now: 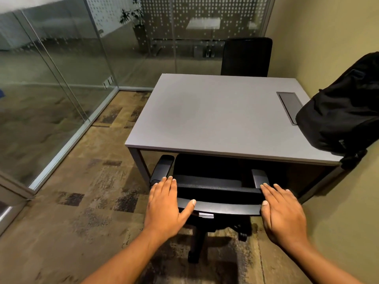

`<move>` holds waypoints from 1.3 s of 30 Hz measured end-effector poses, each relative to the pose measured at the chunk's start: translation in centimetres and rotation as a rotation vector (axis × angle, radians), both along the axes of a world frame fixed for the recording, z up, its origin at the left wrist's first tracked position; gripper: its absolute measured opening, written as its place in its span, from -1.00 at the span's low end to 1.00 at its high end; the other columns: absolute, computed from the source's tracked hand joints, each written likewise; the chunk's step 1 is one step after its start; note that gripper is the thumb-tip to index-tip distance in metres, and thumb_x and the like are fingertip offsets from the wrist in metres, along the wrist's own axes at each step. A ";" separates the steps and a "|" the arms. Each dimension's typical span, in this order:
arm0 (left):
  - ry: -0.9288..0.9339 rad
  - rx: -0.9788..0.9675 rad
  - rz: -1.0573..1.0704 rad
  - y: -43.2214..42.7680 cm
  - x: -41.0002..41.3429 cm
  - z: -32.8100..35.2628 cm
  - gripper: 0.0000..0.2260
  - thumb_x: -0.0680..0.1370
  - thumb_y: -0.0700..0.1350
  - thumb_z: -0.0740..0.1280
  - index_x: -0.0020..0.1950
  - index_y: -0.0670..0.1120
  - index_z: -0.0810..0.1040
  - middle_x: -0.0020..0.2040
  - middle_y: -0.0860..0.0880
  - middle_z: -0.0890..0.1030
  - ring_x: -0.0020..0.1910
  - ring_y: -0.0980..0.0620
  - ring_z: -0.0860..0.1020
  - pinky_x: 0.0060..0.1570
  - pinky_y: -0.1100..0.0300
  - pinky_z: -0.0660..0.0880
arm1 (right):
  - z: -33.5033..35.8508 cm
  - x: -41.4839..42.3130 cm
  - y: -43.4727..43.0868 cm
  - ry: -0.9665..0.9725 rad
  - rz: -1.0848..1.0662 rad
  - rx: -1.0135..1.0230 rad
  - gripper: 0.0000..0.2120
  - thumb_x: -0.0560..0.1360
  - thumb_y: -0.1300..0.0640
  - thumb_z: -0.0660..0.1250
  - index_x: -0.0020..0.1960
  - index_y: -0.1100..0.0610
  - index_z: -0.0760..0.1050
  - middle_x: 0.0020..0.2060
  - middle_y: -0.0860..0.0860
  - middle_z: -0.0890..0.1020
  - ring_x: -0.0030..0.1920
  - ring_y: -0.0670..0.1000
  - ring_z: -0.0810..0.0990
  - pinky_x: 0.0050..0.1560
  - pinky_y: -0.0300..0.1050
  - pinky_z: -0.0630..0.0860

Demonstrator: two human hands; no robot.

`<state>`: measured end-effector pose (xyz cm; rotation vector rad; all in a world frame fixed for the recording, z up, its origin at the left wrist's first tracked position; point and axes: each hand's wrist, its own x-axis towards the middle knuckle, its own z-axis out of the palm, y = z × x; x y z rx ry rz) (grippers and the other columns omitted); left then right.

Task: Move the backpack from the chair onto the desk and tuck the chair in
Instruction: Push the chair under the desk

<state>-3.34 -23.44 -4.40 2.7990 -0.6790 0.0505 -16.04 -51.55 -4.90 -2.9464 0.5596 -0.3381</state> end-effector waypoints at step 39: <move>-0.042 -0.030 -0.045 -6.8 15.2 -0.7 -0.18 0.52 0.43 -0.10 0.53 -0.16 0.20 0.54 -0.12 0.24 0.53 -0.07 0.11 0.50 0.01 -0.04 | 0.6 14.6 -6.9 -0.033 0.047 -0.001 -0.53 0.56 0.02 0.02 0.28 0.19 0.52 0.20 0.12 0.62 0.26 0.14 0.53 0.33 0.08 0.37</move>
